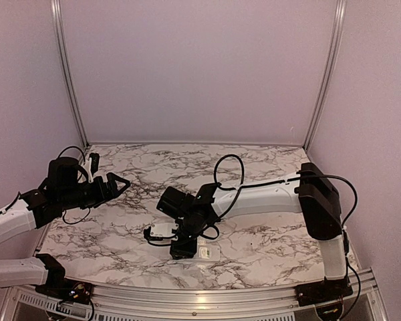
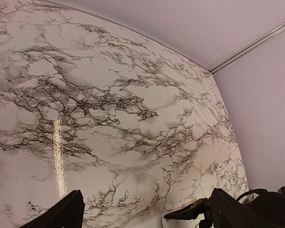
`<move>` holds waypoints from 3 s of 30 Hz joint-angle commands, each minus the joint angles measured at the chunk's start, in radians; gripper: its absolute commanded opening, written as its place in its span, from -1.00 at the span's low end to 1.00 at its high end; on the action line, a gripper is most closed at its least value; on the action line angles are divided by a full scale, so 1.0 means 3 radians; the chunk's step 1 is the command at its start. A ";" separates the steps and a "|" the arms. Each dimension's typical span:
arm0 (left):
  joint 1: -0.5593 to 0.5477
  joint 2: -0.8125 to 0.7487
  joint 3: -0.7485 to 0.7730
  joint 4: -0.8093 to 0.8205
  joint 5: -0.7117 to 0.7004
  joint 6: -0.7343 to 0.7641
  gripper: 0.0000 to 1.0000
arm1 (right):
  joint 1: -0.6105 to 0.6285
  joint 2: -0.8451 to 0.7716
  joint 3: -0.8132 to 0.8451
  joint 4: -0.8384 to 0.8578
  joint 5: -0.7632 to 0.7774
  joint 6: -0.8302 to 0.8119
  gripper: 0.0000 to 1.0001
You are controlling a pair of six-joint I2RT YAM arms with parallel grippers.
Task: Load the batteries into the remote control
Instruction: Place the battery cover on the remote control without the battery cover, then hold the remote control without the battery cover at the center of the board.
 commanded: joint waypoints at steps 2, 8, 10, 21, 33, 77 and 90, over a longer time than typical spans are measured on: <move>0.0018 0.0040 0.0050 -0.0010 -0.0041 0.0031 0.93 | -0.0006 0.0067 0.0026 -0.0072 -0.0011 0.0045 0.17; 0.0018 0.0043 0.0036 -0.0005 -0.0062 0.0018 0.94 | -0.0005 0.0075 0.0001 -0.0057 -0.0011 0.0042 0.32; 0.0018 0.0036 0.0041 -0.0010 -0.0059 0.0015 0.94 | -0.0006 0.0081 -0.0002 -0.0044 0.0001 0.0037 0.33; 0.0018 0.0062 0.0045 -0.0024 -0.0049 0.0054 0.95 | -0.0001 0.0006 -0.0032 -0.0041 0.0026 -0.0041 0.35; 0.0018 0.0060 -0.0020 0.0028 0.0038 0.0014 0.92 | 0.0015 -0.0066 -0.0056 -0.0038 -0.0013 -0.0125 0.51; -0.1076 0.1595 -0.0259 0.0924 0.0522 -0.0240 -0.11 | -0.0338 -0.1399 -0.2018 0.1186 -0.0215 0.0129 0.91; -0.1254 0.1991 -0.0196 0.1022 0.0408 -0.0233 -0.17 | -0.0297 -0.1167 -0.1877 0.1107 -0.0164 0.0021 0.77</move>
